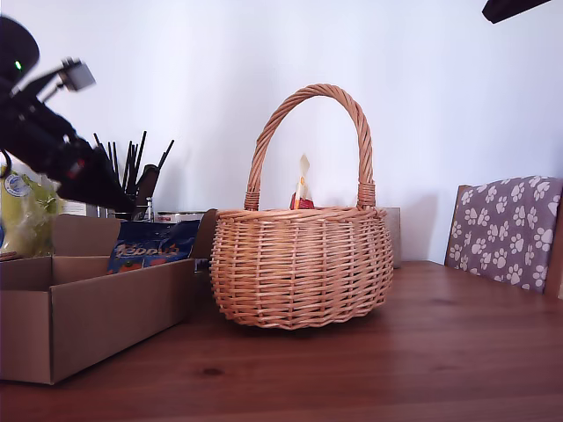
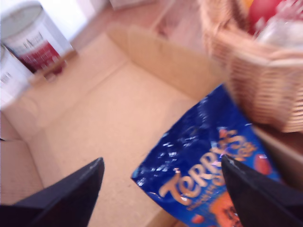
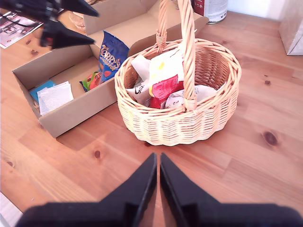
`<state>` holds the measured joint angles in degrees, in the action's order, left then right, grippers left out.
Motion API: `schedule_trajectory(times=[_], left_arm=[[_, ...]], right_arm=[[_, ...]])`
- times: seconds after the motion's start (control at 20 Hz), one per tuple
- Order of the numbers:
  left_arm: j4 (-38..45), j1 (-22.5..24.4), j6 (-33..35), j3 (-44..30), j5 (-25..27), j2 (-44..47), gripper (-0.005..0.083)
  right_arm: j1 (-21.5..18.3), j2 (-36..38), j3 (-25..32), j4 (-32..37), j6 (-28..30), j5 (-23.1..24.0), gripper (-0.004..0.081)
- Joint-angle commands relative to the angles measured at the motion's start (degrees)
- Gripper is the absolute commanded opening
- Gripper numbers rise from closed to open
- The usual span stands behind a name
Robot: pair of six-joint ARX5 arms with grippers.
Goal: Move the bags of Easter eggs from the cardboard box on the left into the woven basket on the right side.
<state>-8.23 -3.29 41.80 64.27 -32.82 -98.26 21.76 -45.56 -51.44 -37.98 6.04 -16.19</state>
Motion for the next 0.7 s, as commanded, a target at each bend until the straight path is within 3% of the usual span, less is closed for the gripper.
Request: schedule_trajectory(times=[0.0,0.4,0.65], left_arm=[[-1.2,0.1,0.2,2.6,-0.4,-2.1,0.0745],[-13.4,0.1,0.1,8.2,-2.8,-8.9,0.0742],[-16.1,0.1,0.1,8.2,-5.9,-10.1,0.0739]], right_arm=[[0.0,0.1,-0.1,0.5,0.0,-0.3,-0.0013],[0.0,0.1,-0.1,0.5,0.0,-0.3,-0.0013],[0.0,0.1,-0.1,0.4,0.0,-0.3,-0.0013]])
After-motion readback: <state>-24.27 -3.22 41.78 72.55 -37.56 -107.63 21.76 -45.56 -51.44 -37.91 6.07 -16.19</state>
